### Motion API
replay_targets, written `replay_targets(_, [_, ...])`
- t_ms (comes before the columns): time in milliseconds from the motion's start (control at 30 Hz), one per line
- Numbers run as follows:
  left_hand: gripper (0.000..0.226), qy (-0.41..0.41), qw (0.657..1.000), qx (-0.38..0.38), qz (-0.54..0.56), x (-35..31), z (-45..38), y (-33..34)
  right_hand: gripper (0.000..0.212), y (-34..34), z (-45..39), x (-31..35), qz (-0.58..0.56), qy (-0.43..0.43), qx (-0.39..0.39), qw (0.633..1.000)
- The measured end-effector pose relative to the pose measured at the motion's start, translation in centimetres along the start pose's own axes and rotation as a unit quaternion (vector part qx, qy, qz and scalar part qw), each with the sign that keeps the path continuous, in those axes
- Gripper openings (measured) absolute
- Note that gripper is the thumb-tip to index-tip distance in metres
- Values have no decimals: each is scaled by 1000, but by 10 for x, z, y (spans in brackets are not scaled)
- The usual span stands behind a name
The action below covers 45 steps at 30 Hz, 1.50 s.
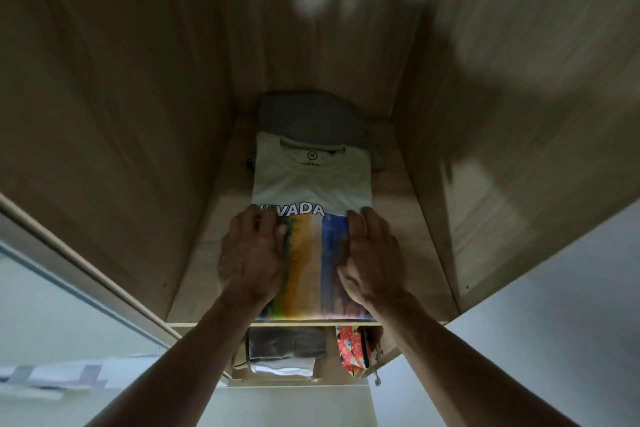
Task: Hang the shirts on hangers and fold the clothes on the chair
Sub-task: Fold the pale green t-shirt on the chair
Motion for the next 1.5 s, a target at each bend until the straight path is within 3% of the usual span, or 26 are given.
replay_targets(100, [63,65,989,134,21,-13,-2,19,73,14,-1,15,-51,-10,100,994])
replay_targets(133, [63,57,981,184,15,-11,0,28,81,19,2,17,-45,-10,137,990])
replay_targets(200, [58,38,971,235,-10,-8,4,39,73,26,7,17,-20,-12,188,982])
replay_targets(400, [62,-12,975,223,-13,-10,10,25,64,18,10,17,-4,-2,204,979])
replay_targets(667, [57,-75,975,209,7,-10,27,-43,56,-24,21,34,-40,62,193,979])
replay_targets(833, [36,-89,980,176,23,-36,37,-140,53,-108,38,56,-54,42,167,984])
replay_targets(1000, [47,-55,989,133,38,-69,73,-279,50,-232,89,97,-71,45,120,989])
replay_targets(1167, [41,-11,995,72,63,-108,135,-416,48,-365,169,145,-97,39,56,993])
replay_targets(1500, [43,41,992,30,114,-191,227,-602,50,-585,311,196,-88,14,-7,996])
Point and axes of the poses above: each hand's wrist, its own z-axis away from the middle knuckle, its own y-axis out of the palm, x = y × z, the point moved 3 cm from there along -z, towards the middle knuckle, and after that the axes turned 6 degrees about -x, right-handed, at the moved point
